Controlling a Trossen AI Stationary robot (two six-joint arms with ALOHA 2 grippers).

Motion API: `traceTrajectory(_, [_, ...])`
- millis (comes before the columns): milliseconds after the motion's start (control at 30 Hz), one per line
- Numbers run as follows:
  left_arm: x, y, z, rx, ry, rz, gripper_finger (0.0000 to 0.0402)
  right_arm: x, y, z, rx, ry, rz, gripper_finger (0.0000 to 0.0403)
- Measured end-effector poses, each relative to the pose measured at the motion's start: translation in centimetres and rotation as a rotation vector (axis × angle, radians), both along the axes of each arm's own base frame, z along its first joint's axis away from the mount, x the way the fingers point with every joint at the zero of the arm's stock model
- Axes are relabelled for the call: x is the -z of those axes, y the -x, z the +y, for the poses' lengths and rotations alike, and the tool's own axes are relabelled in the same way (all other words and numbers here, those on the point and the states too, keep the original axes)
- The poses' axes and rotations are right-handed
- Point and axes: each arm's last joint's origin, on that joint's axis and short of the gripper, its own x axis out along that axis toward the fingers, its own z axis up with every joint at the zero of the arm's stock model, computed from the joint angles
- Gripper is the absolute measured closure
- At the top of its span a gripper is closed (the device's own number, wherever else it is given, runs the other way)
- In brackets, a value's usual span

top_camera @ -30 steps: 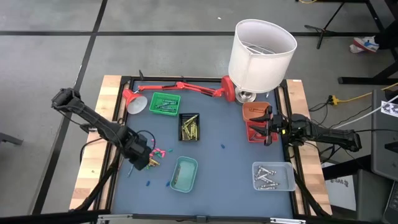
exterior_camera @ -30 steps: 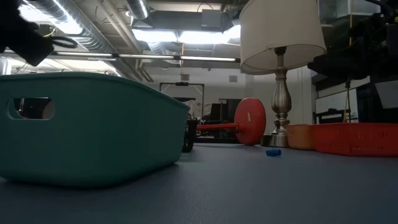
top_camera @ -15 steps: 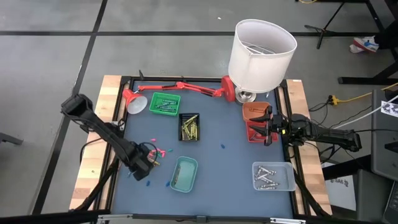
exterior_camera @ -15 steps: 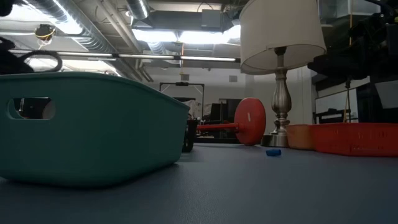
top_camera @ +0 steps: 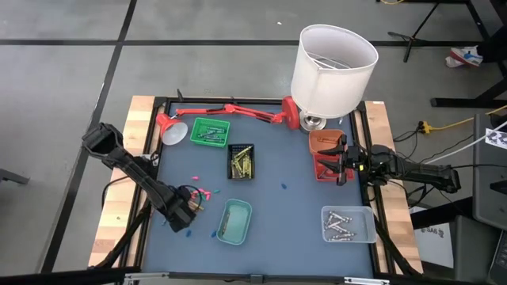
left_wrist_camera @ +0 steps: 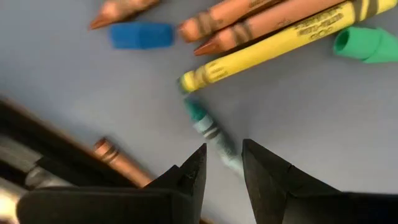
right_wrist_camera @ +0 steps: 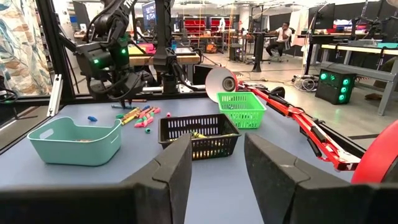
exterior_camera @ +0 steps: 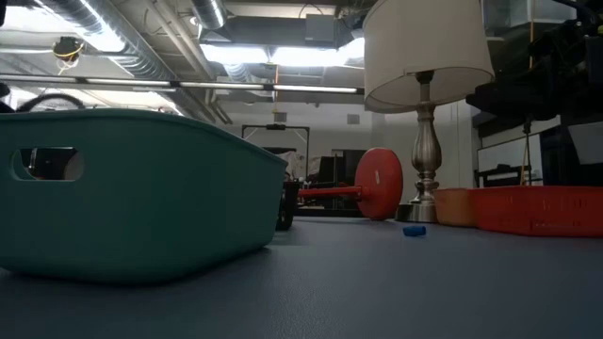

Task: Sort crayons
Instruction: Put the blue green crayon into the green bin

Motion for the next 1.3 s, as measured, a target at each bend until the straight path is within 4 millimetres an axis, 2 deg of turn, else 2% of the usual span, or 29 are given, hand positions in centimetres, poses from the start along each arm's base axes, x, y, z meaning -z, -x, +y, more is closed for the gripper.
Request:
traceTrajectory(133, [1.1,0.3,0.2,-0.003,0.041,-0.024,0.0315,0.0,0.0,0.0,0.0,0.0,0.0,0.0255])
traceTrajectory(333, [1.4,0.5,0.4,-0.003,0.039,-0.019,0.0324,0.0,0.0,0.0,0.0,0.0,0.0,0.0255])
traceTrajectory(600, [1.4,0.4,0.3,-0.004,0.053,-0.034,0.038,0.0,0.0,0.0,0.0,0.0,0.001,0.0255])
traceTrajectory(733, [1.0,0.1,0.1,0.017,0.055,-0.045,0.0396,0.0,0.0,0.0,0.0,0.0,0.0,0.0255])
traceTrajectory(833, [0.0,-0.7,-0.2,0.072,0.082,-0.084,0.0397,0.0,0.0,0.0,0.0,0.0,0.0,0.0255])
traceTrajectory(967, [-2.6,-2.6,-0.8,0.163,0.176,-0.229,0.0395,0.0,0.0,0.0,0.0,0.0,0.0,0.0255])
traceTrajectory(1133, [-6.2,-5.2,-0.3,0.272,0.245,-0.395,0.0394,0.0,0.0,0.0,0.0,0.0,0.0,0.0255])
traceTrajectory(1300, [-8.8,-7.9,1.5,0.414,0.107,-0.568,0.0394,0.0,0.0,0.0,0.0,0.0,0.0,0.0255])
